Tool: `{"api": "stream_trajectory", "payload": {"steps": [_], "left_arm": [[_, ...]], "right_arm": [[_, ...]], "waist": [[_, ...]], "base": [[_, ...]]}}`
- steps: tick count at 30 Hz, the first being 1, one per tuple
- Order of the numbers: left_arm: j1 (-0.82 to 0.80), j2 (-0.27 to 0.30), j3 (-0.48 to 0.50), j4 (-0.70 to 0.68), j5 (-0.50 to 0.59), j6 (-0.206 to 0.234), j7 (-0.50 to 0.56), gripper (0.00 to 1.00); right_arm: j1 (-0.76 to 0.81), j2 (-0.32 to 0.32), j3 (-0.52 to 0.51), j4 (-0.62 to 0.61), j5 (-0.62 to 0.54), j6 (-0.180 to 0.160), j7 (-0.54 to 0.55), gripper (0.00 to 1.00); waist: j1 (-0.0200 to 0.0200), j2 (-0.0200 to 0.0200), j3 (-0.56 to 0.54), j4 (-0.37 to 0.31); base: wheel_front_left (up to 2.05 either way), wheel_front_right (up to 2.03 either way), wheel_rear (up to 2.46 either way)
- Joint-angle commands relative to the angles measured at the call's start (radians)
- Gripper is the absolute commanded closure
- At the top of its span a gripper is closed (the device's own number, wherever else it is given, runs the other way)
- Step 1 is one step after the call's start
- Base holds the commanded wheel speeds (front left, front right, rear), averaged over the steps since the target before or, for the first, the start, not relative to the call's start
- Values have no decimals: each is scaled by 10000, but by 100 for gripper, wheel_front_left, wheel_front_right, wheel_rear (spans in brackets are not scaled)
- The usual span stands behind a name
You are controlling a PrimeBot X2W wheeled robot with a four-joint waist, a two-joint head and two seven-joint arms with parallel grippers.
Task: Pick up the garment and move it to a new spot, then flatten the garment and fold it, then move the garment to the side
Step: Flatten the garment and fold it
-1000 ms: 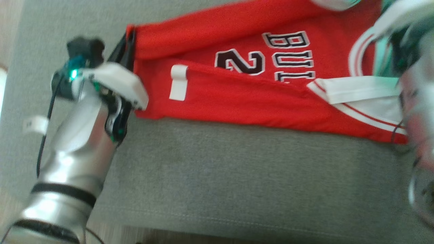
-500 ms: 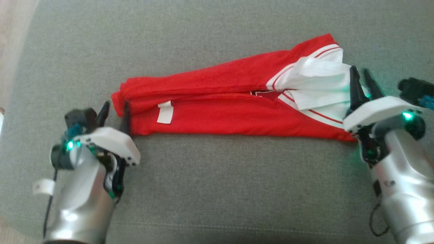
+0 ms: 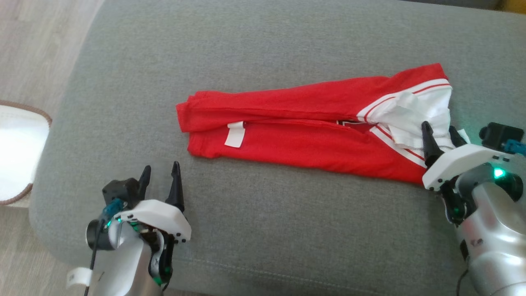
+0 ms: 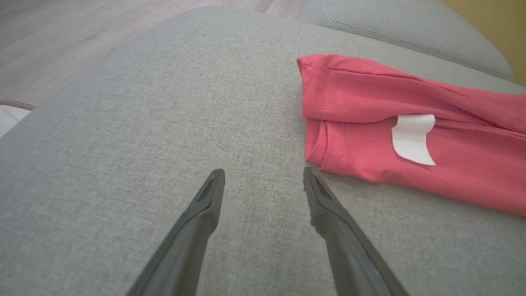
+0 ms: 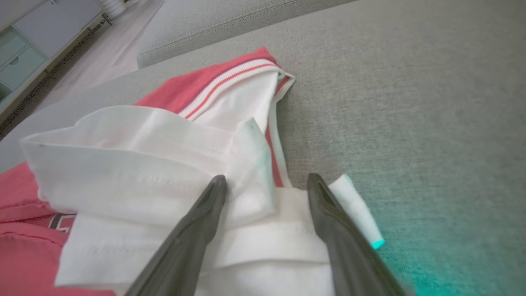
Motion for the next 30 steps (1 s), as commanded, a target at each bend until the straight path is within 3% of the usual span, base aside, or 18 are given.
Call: {"api": "stream_trajectory", "payload": {"steps": [1,2,4,14,20,25,30], "left_arm": [[-158,74,476,-360,75,-95,-80,0],[-148,60,515,-377,66,-135,-80,0],[-144,43,576,-414,70,-180,-80,0],[-15,28,294,-550,-135,-136,-80,0],[156,27,77,-455,-284,-113,-80,0],[250,27,-178,-378,-448,-91,-80,0],[262,27,-594,-276,-670,-109,-80,0]], "right_arm": [[99,290,405,148,-110,35,315,0],[112,368,480,206,-102,35,397,19],[133,456,627,233,-58,35,468,100],[-4,52,209,198,107,35,-728,100],[-101,-340,317,-349,136,35,-876,100],[-112,-15,964,-1677,323,35,-746,100],[171,567,1980,-3070,663,35,-111,100]], "waist": [[1,-1,-10,143],[1,-1,5,165],[1,-1,20,177],[1,-1,-360,-312],[1,-1,-742,-751],[1,-1,-882,-883],[1,-1,-986,-523]], "base": [[0,0,0],[0,0,0],[0,0,0],[0,0,0],[0,0,0],[0,0,0],[0,0,0]]}}
